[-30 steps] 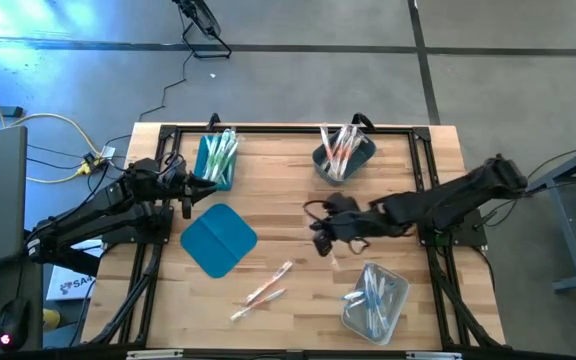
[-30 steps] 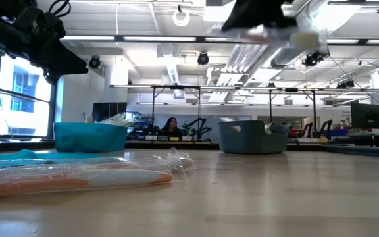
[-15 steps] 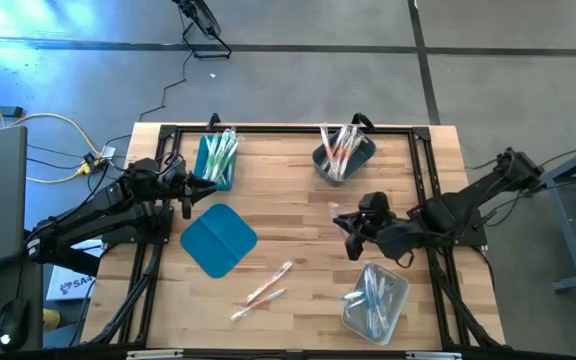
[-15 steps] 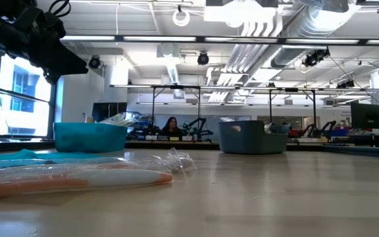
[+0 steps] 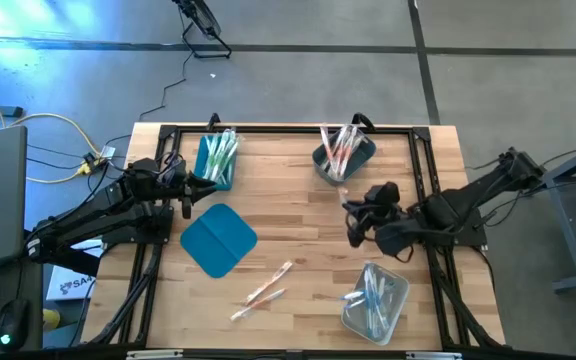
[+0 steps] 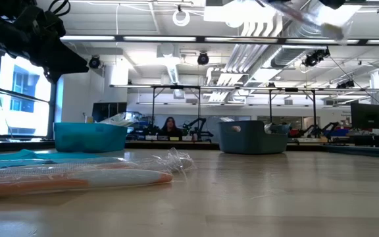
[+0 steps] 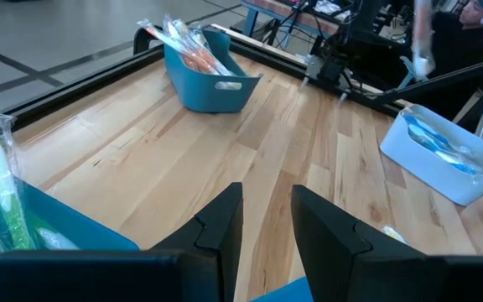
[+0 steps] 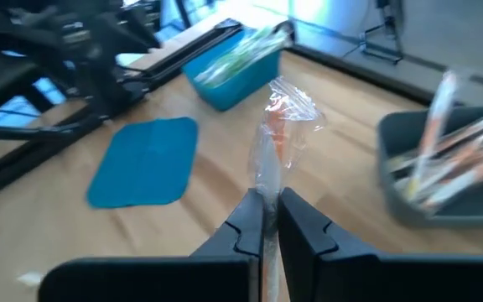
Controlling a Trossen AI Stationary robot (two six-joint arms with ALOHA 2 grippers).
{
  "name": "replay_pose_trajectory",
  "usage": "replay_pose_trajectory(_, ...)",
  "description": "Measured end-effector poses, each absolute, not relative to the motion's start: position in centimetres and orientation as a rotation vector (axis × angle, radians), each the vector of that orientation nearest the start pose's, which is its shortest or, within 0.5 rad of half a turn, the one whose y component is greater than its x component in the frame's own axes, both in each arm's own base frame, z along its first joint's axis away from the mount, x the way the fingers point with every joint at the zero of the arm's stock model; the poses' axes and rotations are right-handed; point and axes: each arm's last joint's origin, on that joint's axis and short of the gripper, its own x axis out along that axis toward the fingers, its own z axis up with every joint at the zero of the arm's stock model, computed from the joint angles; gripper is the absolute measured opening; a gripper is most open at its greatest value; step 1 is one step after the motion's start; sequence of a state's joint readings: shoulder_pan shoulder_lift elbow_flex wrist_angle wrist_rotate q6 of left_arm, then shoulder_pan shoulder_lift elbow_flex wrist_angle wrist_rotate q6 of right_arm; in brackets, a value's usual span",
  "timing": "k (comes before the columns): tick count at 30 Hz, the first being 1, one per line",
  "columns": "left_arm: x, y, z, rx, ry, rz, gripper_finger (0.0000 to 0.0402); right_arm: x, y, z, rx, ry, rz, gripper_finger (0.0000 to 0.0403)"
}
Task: Pick & Place Toothbrushes
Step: Put the right orange toothbrush into the dark gray bin
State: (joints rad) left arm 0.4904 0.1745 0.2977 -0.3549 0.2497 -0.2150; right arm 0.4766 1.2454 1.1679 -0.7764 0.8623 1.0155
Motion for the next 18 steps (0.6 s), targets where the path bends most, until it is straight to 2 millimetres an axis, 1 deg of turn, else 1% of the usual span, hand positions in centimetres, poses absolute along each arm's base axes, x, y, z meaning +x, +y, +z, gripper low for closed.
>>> replay_pose_trajectory(6, 8.2, 3.6, 21.7, -0.297, 0.190, 0.263, 0.0100, 22.9, 5.9, 33.6, 0.405, 0.430, -0.686, 0.0010)
replay_pose_trajectory(8, 8.2, 3.6, 21.7, -0.297, 0.190, 0.263, 0.0100, 23.3, 4.7, 33.8, 0.402, 0.442, -0.683, 0.0010)
replay_pose_trajectory(14, 8.2, 3.6, 21.7, -0.297, 0.189, 0.262, 0.0100, 25.2, 1.0, 34.5, 0.418, 0.453, -0.556, 0.0010)
replay_pose_trajectory(18, 8.2, 3.6, 21.7, -0.297, 0.189, 0.263, 0.0100, 26.4, -1.9, 34.5, 0.398, 0.431, -0.541, 0.0010)
